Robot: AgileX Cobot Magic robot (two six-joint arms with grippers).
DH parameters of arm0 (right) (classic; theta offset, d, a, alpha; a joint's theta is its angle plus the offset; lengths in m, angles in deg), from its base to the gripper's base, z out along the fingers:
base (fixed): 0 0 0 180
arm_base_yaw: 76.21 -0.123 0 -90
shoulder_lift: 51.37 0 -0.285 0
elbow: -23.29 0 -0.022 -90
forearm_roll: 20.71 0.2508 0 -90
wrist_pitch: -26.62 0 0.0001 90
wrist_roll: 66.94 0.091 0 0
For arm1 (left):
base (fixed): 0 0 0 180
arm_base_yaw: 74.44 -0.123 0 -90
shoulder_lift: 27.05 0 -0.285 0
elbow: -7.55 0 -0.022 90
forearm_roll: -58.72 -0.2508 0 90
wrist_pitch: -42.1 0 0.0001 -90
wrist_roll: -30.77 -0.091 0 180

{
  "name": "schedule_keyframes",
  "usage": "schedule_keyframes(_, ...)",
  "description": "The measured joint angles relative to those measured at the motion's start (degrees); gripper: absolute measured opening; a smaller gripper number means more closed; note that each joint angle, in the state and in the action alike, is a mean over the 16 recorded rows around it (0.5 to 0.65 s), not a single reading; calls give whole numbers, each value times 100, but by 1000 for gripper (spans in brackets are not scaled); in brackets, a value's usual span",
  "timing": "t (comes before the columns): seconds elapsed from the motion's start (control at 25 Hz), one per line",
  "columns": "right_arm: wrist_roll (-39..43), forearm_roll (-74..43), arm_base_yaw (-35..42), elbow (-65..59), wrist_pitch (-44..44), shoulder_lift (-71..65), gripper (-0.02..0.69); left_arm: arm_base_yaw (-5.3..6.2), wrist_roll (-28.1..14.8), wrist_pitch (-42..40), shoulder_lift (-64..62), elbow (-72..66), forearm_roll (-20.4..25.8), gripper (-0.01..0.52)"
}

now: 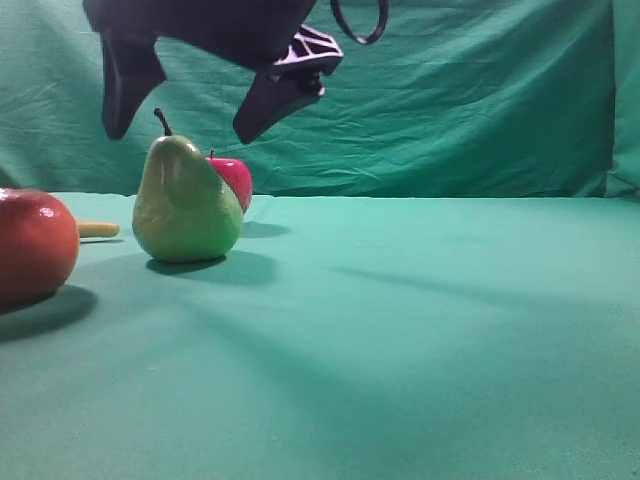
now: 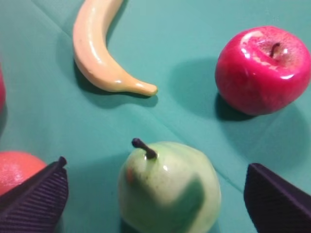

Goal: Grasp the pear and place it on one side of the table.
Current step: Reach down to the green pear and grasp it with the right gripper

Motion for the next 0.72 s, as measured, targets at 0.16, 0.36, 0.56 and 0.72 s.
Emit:
schedule_keyframes(0.16, 6, -29, 79, 99, 248, -63, 518, 0, 0, 0, 0, 0, 0, 0)
schedule_keyframes(0.36, 89, -60, 342, 93, 772, 269, 469, 0, 0, 0, 0, 0, 0, 0)
schedule_keyframes(0.56, 215, -80, 872, -272, 1225, 1016, 461, 0, 0, 0, 0, 0, 0, 0)
schedule_keyframes(0.72, 322, -84, 1496, -915, 1297, 1773, 461, 0, 0, 0, 0, 0, 0, 0)
